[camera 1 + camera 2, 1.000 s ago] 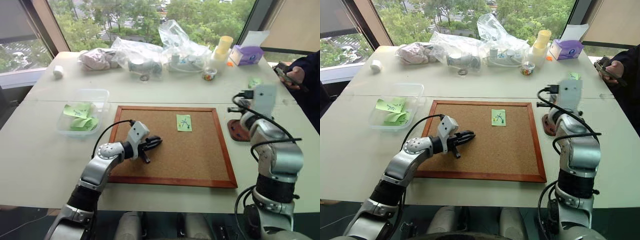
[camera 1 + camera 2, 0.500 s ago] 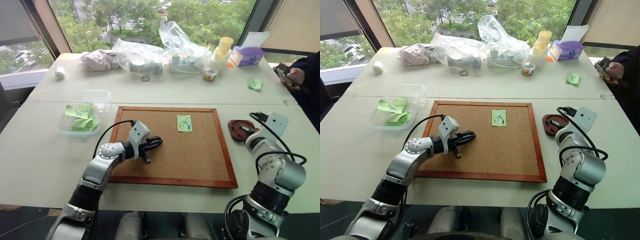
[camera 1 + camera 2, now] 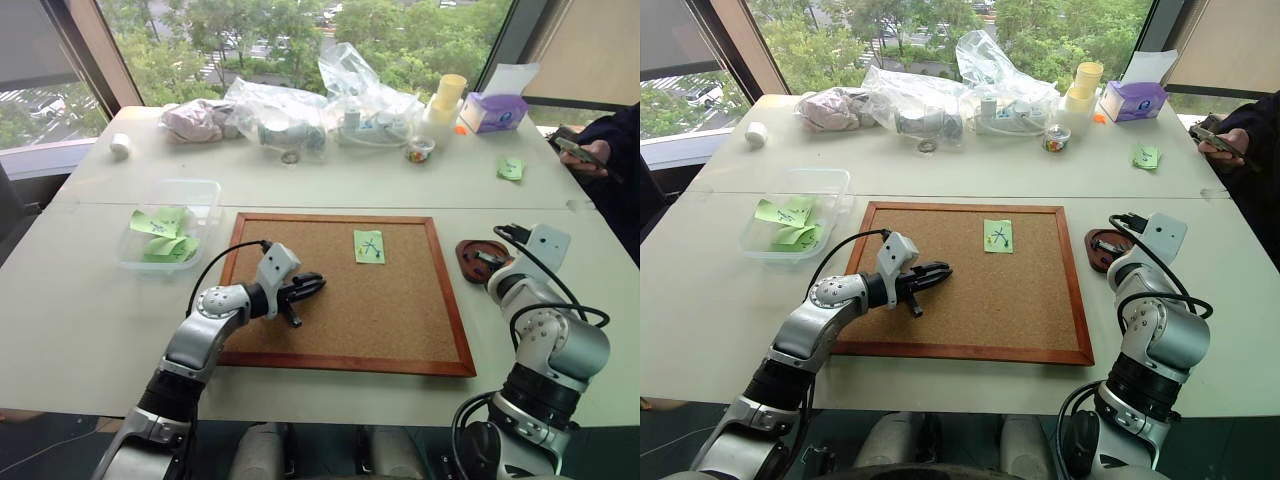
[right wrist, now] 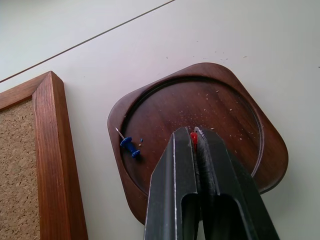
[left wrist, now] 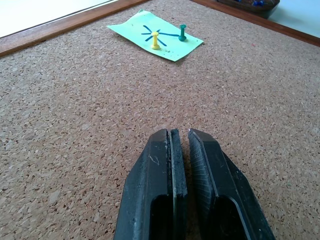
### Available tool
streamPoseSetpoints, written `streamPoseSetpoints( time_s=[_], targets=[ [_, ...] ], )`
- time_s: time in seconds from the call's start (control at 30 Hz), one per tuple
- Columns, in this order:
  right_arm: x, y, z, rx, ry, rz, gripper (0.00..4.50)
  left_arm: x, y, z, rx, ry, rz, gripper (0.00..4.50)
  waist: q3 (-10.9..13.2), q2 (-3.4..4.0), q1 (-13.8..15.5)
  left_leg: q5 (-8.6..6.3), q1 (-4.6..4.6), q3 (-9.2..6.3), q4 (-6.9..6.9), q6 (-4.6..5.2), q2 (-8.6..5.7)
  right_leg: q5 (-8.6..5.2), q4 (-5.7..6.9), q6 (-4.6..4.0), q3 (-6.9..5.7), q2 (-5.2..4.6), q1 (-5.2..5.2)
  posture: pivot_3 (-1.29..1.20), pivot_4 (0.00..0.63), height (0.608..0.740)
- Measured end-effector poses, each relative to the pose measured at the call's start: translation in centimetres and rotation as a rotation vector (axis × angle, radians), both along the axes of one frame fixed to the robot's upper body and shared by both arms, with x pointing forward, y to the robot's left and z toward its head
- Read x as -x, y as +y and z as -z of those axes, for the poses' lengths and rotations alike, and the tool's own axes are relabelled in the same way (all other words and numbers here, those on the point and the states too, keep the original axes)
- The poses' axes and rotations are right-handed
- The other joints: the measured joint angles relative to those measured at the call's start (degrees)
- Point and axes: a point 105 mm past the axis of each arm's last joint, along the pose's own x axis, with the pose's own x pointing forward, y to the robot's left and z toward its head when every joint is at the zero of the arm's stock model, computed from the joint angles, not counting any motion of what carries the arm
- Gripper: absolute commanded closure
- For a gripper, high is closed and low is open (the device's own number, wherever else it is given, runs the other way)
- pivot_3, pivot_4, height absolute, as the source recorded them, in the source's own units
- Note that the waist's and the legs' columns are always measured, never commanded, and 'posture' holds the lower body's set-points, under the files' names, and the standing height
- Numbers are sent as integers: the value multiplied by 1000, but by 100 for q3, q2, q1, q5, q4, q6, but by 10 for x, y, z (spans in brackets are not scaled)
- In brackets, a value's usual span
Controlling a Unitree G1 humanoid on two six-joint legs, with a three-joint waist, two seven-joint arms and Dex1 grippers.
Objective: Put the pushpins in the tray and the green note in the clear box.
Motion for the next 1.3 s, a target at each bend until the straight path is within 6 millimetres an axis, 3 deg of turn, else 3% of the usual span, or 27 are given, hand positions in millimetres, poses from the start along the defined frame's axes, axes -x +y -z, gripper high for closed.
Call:
streamPoseSetpoints(
  time_s=[0.23, 0.57, 0.73, 1.03, 1.2, 1.3],
  targets=[
    [-3, 4, 0, 5, 0, -24, 131, 0, 0, 0, 0, 0, -1, 3900, 0, 0, 1, 0, 0, -1, -1, 0, 0, 0, 0, 0, 0, 0, 0, 0, 150, 740],
    [-7, -1, -15, 124, -47, -47, 49, 0, 1, 0, 0, -2, -8, 3900, 0, 0, -3, -3, 0, -2, -3, 6, 1, 0, -3, -1, 0, 0, -1, 0, 150, 740],
    [-3, -6, 4, 84, 21, -18, 49, 0, 0, 0, 2, -3, -8, 3900, 0, 0, 0, -4, 0, -2, -3, 6, 1, -1, -4, -1, 0, -1, 0, 0, 150, 740],
    [-5, -6, 0, 108, 0, -28, 49, 0, 0, 0, 2, -4, -12, 3900, 0, 0, -4, -6, 0, -3, -4, 9, 2, -1, -6, -2, 0, -1, 0, 0, 150, 740],
    [-10, 8, -13, 101, -66, -144, 49, 0, 0, 0, 2, -4, -13, 3900, 0, 0, -4, -10, -1, -3, -4, 17, 3, -1, -6, -2, 0, -1, -1, 0, 150, 740],
    [-14, 30, -32, 116, -140, -294, 49, 0, 0, 0, 2, -4, -13, 3900, 0, 0, -4, -13, -1, -5, -5, 21, 3, -1, -7, -2, 0, -2, -1, 0, 150, 740]
  ],
)
